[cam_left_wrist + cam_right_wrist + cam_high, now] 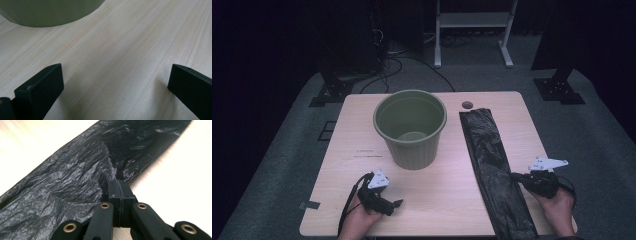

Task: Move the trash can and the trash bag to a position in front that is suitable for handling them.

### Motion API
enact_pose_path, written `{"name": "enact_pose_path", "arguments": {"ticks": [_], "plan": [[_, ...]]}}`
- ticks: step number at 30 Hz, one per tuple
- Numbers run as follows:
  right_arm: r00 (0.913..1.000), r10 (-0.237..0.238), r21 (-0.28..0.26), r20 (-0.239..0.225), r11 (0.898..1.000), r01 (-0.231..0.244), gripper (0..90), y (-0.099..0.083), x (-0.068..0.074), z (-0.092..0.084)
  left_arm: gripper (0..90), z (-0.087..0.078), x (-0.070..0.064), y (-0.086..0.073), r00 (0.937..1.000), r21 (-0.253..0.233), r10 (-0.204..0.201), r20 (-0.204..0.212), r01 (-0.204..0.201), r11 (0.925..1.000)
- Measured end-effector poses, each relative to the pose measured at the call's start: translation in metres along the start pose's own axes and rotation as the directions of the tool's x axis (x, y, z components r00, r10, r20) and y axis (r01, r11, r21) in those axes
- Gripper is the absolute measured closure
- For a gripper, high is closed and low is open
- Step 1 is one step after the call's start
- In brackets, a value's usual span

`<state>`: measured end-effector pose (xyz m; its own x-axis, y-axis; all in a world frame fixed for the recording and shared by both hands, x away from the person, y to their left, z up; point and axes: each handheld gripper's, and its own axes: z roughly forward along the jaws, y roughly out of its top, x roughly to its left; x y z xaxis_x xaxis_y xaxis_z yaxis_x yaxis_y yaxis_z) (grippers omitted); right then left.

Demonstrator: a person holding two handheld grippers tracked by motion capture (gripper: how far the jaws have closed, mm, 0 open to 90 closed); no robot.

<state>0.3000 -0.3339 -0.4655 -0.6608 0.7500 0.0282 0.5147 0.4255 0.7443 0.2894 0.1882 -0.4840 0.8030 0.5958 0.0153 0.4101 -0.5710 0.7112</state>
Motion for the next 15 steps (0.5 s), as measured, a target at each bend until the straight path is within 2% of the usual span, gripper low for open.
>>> {"name": "enact_pose_path", "arguments": {"ticks": [6,15], "plan": [[0.9996,0.005,0.032,0.027,0.999,-0.006,89.7,-0.005,-0.008,-0.002,0.0,0.0,0.0,0.0,1.0,0.0,0.0,0.001,0.0,1.0],[0.997,0.032,0.051,0.07,0.998,-0.035,88.9,-0.014,-0.022,-0.009,0.0,0.0,0.0,0.0,1.0,-0.001,0.0,0.0,0.0,1.0]]}}
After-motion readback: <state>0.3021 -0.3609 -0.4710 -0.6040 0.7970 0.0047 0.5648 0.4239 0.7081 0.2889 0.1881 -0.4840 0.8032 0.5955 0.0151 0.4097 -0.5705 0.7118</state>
